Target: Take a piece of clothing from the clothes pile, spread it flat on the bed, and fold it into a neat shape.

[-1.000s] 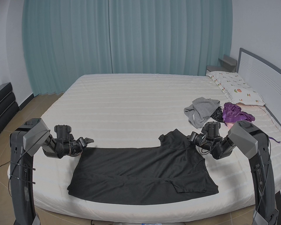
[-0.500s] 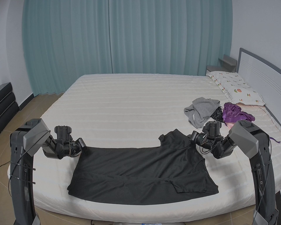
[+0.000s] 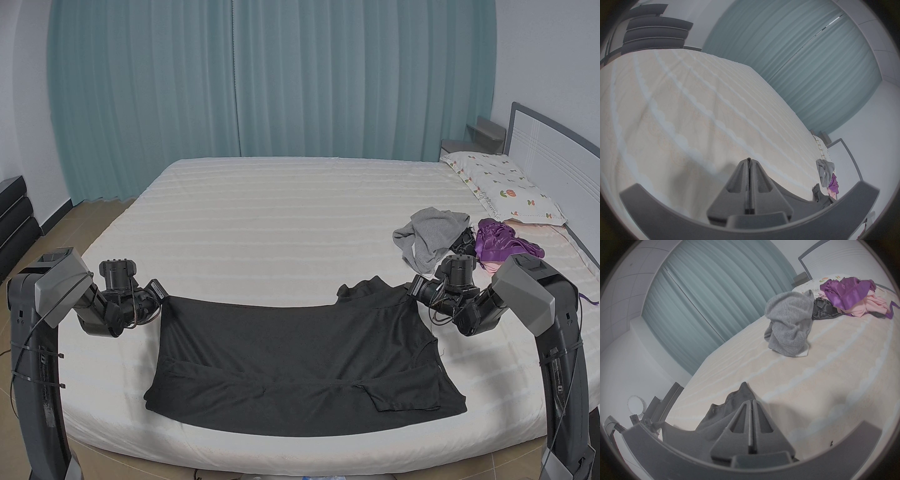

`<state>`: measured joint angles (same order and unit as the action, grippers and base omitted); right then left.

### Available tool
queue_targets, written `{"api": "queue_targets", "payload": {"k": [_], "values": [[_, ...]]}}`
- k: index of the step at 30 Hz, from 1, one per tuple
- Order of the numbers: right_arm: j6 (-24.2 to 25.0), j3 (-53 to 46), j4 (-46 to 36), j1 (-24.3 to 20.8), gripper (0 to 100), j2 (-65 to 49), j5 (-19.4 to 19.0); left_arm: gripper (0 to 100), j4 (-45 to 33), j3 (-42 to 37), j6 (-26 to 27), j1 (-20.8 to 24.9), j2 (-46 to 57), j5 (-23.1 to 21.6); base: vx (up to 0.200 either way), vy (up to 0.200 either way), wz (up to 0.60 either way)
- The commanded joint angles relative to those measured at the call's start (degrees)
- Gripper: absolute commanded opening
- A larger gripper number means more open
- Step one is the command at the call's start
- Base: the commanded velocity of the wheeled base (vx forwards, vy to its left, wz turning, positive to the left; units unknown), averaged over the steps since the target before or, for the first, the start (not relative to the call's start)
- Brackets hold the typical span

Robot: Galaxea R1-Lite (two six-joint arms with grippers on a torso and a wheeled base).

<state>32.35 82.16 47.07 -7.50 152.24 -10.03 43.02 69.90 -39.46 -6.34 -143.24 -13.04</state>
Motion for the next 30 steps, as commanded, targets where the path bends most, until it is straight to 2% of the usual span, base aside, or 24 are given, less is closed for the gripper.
{"api": "queue_targets", "payload": {"k": [1,11,20,30], "values": [[0.2,0.2,0.4,0.4,0,-1.2,0.0,0,0.0,-0.3,0.1,-0.8,0.7,0.0,0.000,0.000,0.00],[0.3,-1.0,0.6,1.3,0,-1.2,1.1,0,0.0,-0.4,0.2,-1.3,0.7,-0.1,0.000,0.000,0.00],[0.5,-2.3,2.2,1.6,0,-3.1,0.5,0,0.1,-2.4,0.5,-1.3,2.0,-0.7,0.000,0.000,0.00],[1.2,-3.4,4.3,2.4,0,-2.3,1.0,0,5.0,-3.8,0.4,-1.1,1.6,-0.7,0.000,0.000,0.00]]}}
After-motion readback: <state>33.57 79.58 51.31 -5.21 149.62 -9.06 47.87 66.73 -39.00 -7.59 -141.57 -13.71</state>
